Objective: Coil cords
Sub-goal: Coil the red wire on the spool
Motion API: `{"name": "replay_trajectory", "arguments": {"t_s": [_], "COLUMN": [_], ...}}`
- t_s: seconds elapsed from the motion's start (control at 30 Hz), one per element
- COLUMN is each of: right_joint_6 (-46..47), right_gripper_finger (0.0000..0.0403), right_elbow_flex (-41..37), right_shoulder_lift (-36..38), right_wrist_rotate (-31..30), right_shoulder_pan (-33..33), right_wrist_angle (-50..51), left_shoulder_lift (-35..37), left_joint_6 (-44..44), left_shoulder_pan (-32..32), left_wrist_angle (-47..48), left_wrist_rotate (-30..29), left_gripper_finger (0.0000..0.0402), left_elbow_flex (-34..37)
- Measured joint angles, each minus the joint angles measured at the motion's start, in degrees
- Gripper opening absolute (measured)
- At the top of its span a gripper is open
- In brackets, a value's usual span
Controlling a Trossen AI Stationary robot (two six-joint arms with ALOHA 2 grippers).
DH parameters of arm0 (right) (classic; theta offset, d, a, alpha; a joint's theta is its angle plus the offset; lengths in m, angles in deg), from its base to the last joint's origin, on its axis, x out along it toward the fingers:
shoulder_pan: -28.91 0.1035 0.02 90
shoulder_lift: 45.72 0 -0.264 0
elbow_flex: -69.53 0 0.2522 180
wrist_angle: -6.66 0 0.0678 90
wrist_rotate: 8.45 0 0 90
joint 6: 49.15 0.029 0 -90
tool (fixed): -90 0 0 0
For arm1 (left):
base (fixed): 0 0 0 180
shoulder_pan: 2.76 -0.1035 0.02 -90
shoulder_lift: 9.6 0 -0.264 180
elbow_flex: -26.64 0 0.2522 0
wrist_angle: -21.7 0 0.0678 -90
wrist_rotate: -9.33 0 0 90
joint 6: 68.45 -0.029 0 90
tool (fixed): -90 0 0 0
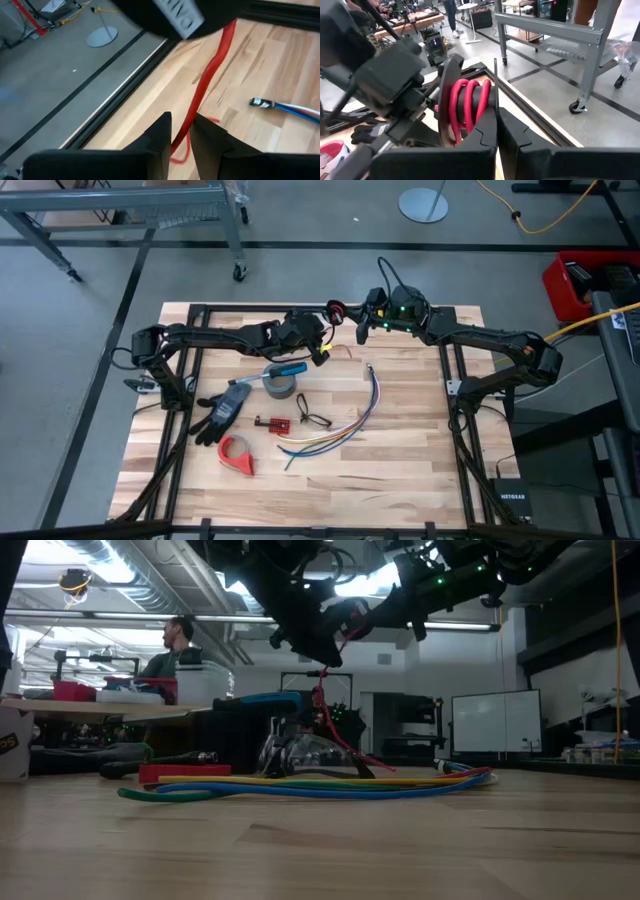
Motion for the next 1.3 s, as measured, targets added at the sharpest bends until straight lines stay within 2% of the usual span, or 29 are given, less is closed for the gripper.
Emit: {"name": "replay_trajectory", "arguments": {"t_s": [0.3, 0.87, 1.3], "right_joint_6": [-0.02, -0.07, -1.71], "right_gripper_finger": [0.0001, 0.0001, 0.0001], "right_elbow_flex": [-0.01, -0.03, -0.05], "right_shoulder_lift": [1.42, 4.28, 4.28], "right_wrist_rotate": [0.61, 2.62, 2.08], "right_shoulder_pan": [0.02, 0.04, 0.04], "right_wrist_angle": [-0.39, -0.35, -0.35], "left_shoulder_lift": [0.01, 0.03, 0.12], "left_joint_6": [-0.06, -2.02, -1.46], "left_shoulder_pan": [0.02, 0.14, 4.57], "left_wrist_angle": [1.41, -2.09, -3.7], "left_wrist_rotate": [0.34, 0.38, 0.6], "left_gripper_finger": [0.0072, 0.0072, 0.0072], "left_elbow_flex": [0.0, 3.28, 3.26]}}
